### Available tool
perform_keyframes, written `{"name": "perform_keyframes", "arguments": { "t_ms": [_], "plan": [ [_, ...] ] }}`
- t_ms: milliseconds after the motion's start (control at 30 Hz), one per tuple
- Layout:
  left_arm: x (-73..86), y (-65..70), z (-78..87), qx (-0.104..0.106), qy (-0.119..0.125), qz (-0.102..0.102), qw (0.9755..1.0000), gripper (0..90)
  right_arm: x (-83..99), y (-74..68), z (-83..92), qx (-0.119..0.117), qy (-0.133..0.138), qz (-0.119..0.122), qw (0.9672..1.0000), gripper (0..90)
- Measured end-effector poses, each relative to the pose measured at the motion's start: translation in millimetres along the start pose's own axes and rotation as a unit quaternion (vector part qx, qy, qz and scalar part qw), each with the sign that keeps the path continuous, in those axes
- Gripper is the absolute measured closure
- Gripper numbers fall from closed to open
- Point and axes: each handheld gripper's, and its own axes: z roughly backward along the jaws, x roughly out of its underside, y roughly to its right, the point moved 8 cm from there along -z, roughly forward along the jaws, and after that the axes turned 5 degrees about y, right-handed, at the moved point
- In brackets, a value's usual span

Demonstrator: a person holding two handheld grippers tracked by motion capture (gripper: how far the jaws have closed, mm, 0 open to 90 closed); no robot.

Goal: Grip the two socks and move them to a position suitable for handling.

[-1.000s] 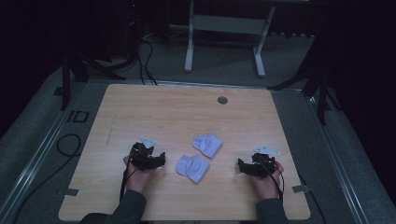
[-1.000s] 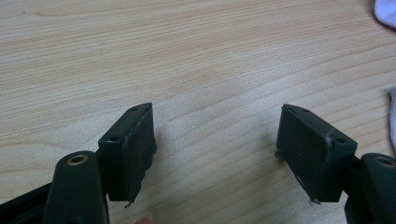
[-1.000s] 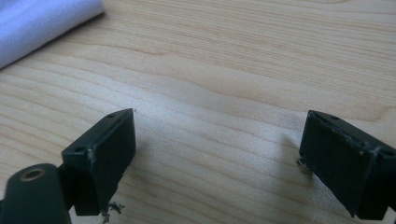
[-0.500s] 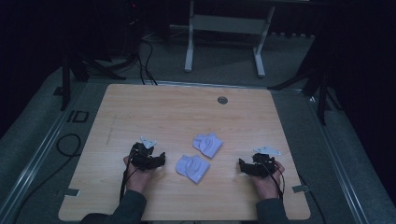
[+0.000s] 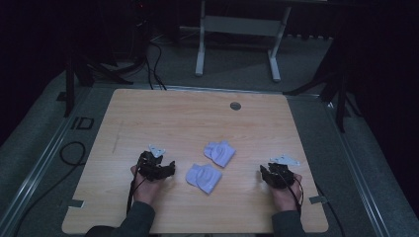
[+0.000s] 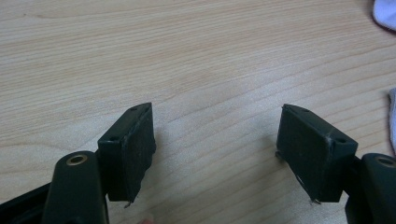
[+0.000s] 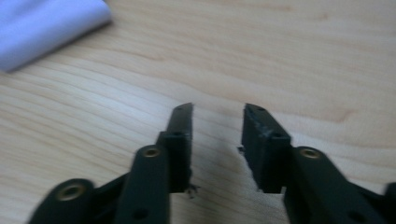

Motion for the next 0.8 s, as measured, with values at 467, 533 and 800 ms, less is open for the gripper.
{"name": "perform_keyframes", "arguments": {
  "t_ms": [467, 533, 800],
  "plan": [
    [0.5, 0.3, -0.3, 0.002, 0.005, -0.002, 1.0, 27.5, -17.0, -43.7, 19.4, -0.07, 0.018, 0.024, 0.9971, 89.7],
    [0.5, 0.5, -0.4, 0.001, 0.005, -0.002, 1.0, 26.9, -18.4, -58.9, 20.2, -0.086, 0.016, 0.036, 0.9955, 89.9],
    [0.6, 1.4, -0.1, 0.0, 0.004, 0.001, 1.0, 26.9, -14.8, -136.2, 20.8, -0.164, 0.001, 0.079, 0.9833, 90.0]
  ]
}}
